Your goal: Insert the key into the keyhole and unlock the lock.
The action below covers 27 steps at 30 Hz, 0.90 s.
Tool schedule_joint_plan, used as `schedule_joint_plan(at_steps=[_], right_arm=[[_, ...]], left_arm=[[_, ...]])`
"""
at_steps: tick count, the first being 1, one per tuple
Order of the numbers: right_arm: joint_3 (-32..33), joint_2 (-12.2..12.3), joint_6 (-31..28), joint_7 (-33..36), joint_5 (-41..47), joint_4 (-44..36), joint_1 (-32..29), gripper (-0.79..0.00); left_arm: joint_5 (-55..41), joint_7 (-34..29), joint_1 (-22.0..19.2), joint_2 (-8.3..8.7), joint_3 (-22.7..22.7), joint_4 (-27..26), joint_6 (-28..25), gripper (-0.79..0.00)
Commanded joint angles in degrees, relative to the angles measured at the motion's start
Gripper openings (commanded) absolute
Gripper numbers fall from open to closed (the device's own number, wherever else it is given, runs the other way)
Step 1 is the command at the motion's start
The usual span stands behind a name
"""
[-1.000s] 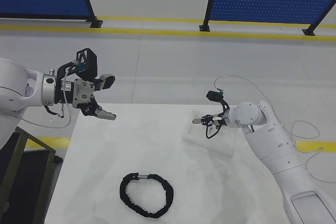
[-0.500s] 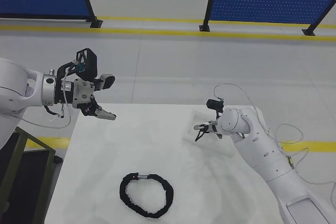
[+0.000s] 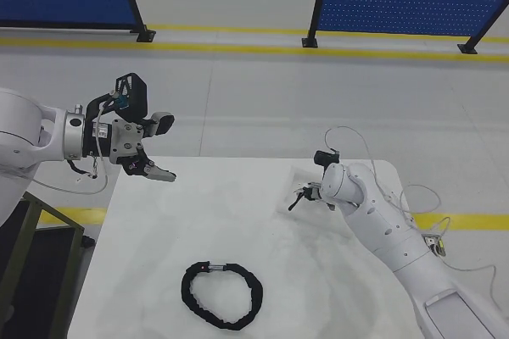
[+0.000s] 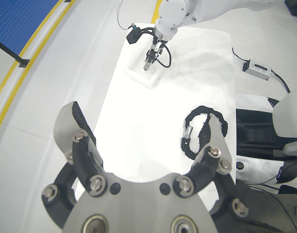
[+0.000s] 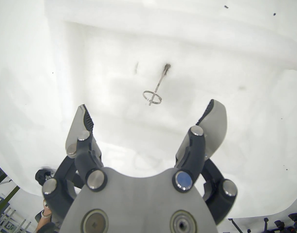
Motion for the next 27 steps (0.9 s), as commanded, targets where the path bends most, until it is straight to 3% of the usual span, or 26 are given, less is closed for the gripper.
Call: schedule_joint_plan(at_steps=[1, 4, 27], right_arm=[[-0.34, -0.17, 0.31, -0.16, -0.48, 0.27, 0.13, -0.182], [-0.75, -0.43, 0.95, -0.33, -1.10, 0.72, 0.31, -0.406], [-4.01, -3.72, 3.78, -2.83, -1.93, 9.49, 3.75, -0.640]], left_arm=[[0.00, 0.00, 0.00, 0.00, 0.00, 0.00, 0.00, 0.000], [0.00, 0.00, 0.00, 0.00, 0.00, 0.00, 0.00, 0.000], [0.00, 0.00, 0.00, 0.00, 0.00, 0.00, 0.00, 0.000]])
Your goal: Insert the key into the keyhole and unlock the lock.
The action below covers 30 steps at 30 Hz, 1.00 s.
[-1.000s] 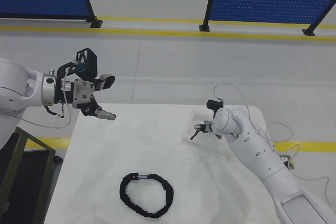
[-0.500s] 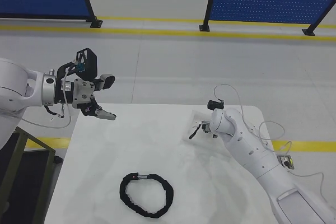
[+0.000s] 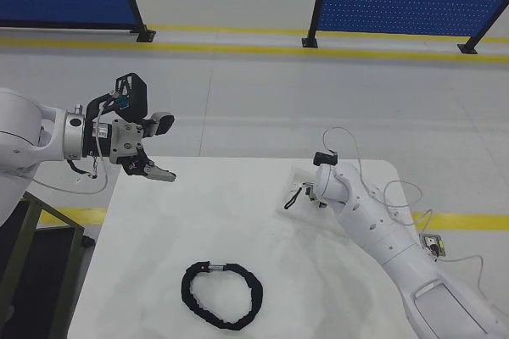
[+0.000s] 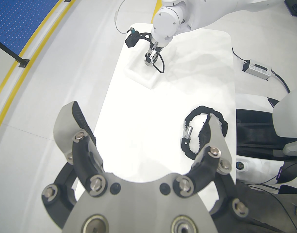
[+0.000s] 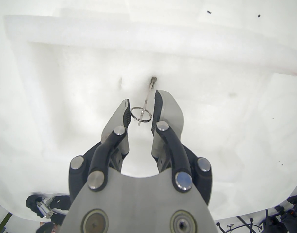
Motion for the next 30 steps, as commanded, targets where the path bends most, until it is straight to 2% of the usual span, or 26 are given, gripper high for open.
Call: schedule_joint_plan(at_steps=[1, 6, 14, 22, 30], right_arm=[[-0.16, -0.33, 0.25, -0.53, 0.13, 0.98, 0.36, -0.656], [-0.56, -1.14, 0.64, -1.37, 0.37, 3.15, 1.30, -0.690], [-1.08, -2.03, 1.10, -0.71, 0.07, 6.09, 2.37, -0.785], [-1.25, -2.57, 1.36, -0.50, -1.17, 6.84, 3.19, -0.785], [-0.45, -1.96, 0.89, -0.02, -4.43, 4.42, 2.80, -0.785]], left_arm=[[0.00, 0.00, 0.00, 0.00, 0.00, 0.00, 0.00, 0.000], [0.00, 0.00, 0.00, 0.00, 0.00, 0.00, 0.00, 0.000], [0.00, 0.00, 0.00, 0.00, 0.00, 0.00, 0.00, 0.000], [0.00, 0.00, 0.00, 0.00, 0.00, 0.00, 0.00, 0.000], [0.00, 0.00, 0.00, 0.00, 0.00, 0.00, 0.00, 0.000]])
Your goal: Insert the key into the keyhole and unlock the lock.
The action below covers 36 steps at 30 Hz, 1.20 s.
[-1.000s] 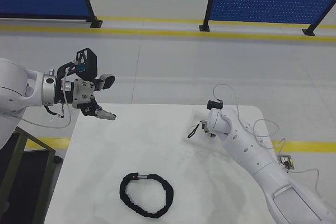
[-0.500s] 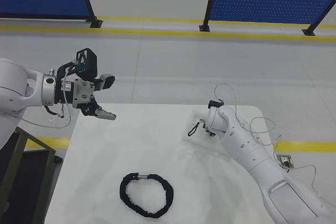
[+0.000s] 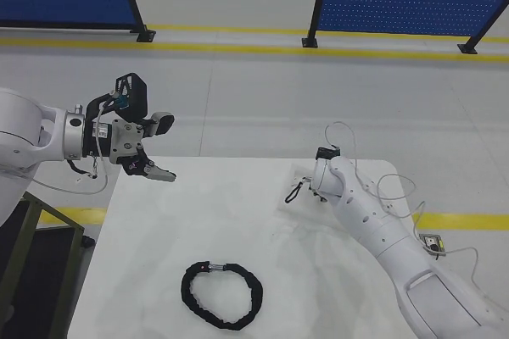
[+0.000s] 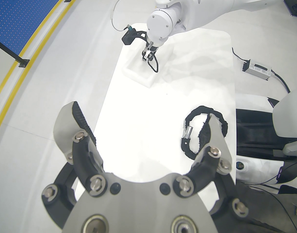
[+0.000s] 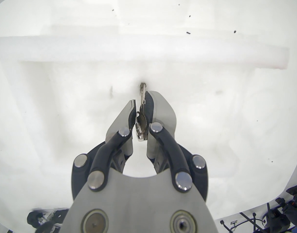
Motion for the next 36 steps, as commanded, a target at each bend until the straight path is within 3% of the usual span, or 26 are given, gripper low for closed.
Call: schedule_joint_plan(at_steps=[1, 11, 21, 26, 36], right_arm=[[0.25, 0.20, -0.30, 0.31, -0.75, -0.75, -0.20, -0.785], [3.95, 2.40, -4.62, 4.62, -4.92, -9.22, -2.88, -0.785], [13.21, 6.05, -13.26, 13.26, -5.59, -27.35, -11.30, -0.785], [18.16, 7.43, -19.58, 17.60, -1.61, -36.84, -16.37, -0.785], [25.51, 9.00, -33.55, 22.17, 11.78, -45.92, -22.88, -0.785]], left_arm=[[0.00, 0.00, 0.00, 0.00, 0.00, 0.00, 0.00, 0.000], [0.00, 0.00, 0.00, 0.00, 0.00, 0.00, 0.00, 0.000], [0.00, 0.00, 0.00, 0.00, 0.00, 0.00, 0.00, 0.000], [0.00, 0.00, 0.00, 0.00, 0.00, 0.00, 0.00, 0.000], [0.00, 0.00, 0.00, 0.00, 0.00, 0.00, 0.00, 0.000]])
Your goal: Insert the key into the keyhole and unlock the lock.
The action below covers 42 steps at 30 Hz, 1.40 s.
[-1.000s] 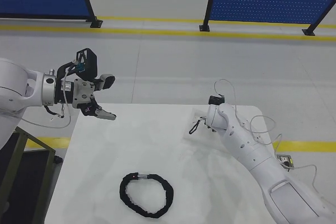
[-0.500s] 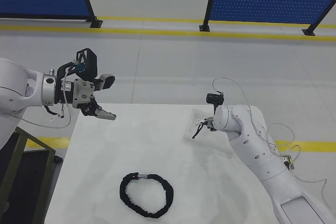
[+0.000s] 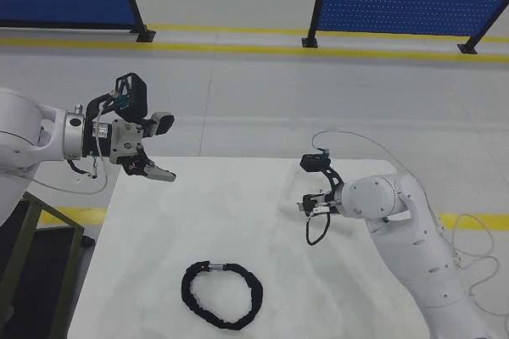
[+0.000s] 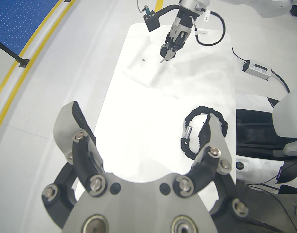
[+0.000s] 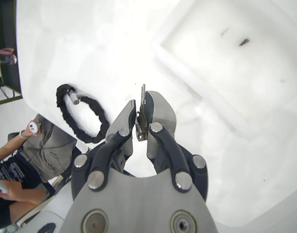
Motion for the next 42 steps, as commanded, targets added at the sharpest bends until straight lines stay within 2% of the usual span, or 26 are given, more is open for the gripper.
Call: schedule_joint_plan(at_steps=[1, 7, 15, 18, 42], right_arm=[[1.05, 0.21, -3.13, 1.29, 4.06, -0.78, -0.89, -0.785], [3.54, 0.92, -11.10, 5.44, 13.81, -0.18, -1.98, -0.785], [4.38, 2.87, -17.60, 5.44, 23.36, 1.88, -2.74, -0.785], [4.37, 3.84, -18.12, 5.44, 26.10, 3.13, -2.46, -0.785], [4.37, 3.84, -18.12, 5.44, 26.10, 3.13, -2.46, -0.785]], left_arm=[[0.00, 0.00, 0.00, 0.00, 0.00, 0.00, 0.00, 0.000], [0.00, 0.00, 0.00, 0.00, 0.00, 0.00, 0.00, 0.000], [0.00, 0.00, 0.00, 0.00, 0.00, 0.00, 0.00, 0.000], [0.00, 0.00, 0.00, 0.00, 0.00, 0.00, 0.00, 0.000], [0.00, 0.00, 0.00, 0.00, 0.00, 0.00, 0.00, 0.000]])
